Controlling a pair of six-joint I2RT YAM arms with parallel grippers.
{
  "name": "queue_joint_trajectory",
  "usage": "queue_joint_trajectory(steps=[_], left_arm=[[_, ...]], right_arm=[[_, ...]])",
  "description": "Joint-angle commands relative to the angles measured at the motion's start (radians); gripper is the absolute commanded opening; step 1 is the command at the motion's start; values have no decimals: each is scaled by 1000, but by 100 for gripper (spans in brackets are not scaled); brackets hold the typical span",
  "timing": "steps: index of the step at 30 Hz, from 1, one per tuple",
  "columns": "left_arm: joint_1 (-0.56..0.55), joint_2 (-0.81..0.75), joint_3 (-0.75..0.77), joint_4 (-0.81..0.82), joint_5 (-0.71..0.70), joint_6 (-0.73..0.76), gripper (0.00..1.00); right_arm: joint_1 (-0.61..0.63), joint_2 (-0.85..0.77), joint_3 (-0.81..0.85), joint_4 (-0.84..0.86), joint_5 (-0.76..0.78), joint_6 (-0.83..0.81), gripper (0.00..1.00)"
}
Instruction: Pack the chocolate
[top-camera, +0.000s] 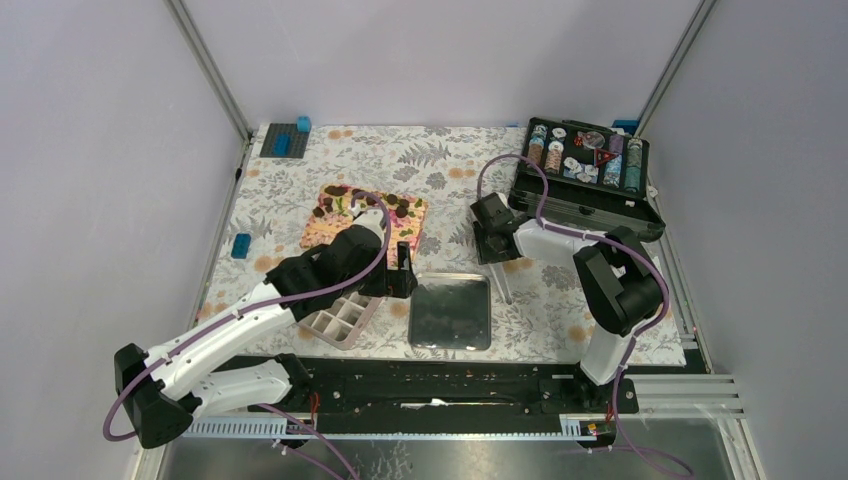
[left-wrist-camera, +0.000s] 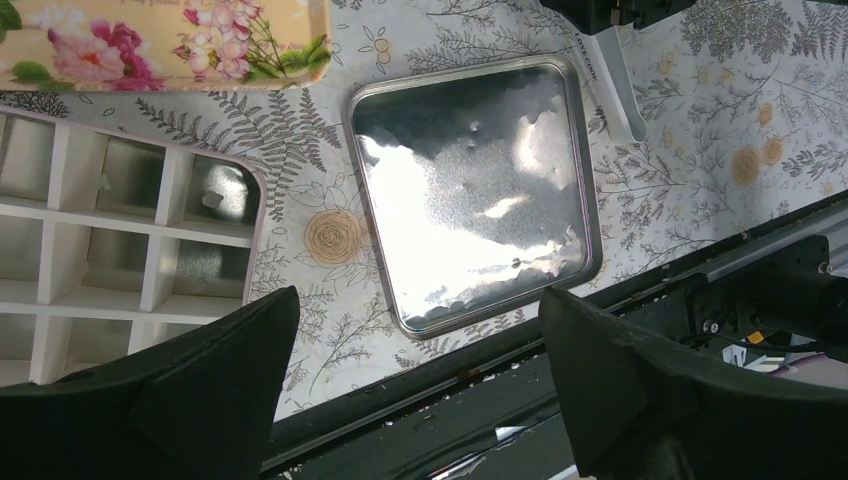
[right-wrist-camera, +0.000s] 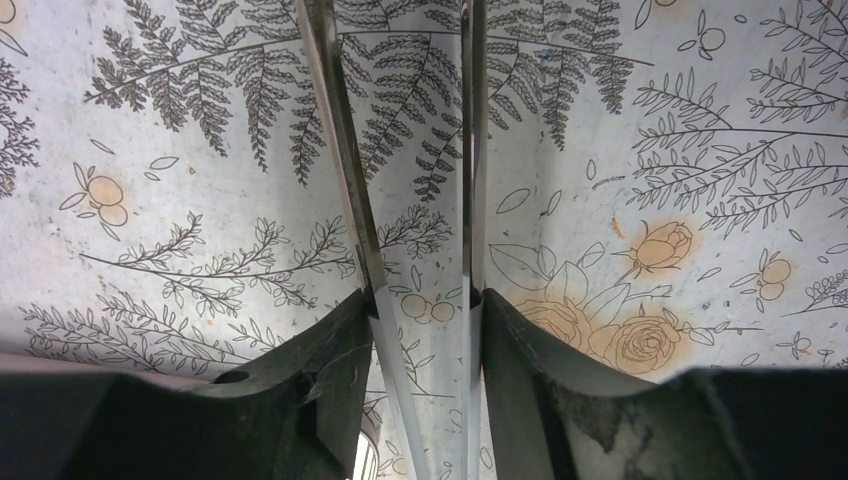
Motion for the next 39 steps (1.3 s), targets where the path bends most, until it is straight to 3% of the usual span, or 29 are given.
queue_joint_trajectory(steps=[1, 16, 24, 30, 39], left_arm=[[3, -22, 29, 8, -23, -15, 99], [5, -10, 73, -15, -60, -36, 99], [16, -24, 86, -25, -61, -79, 99], [28, -31, 85, -27, -58, -98, 99], [37, -51, 59, -37, -61, -136, 99]], right_arm=[[19, -24, 47, -42, 23, -6, 46], [31, -158, 123, -137, -8, -42, 41], [96, -183, 169, -186, -51, -19, 41], [101, -173, 199, -204, -89, 68, 43], [101, 6, 384, -212, 51, 253, 44]])
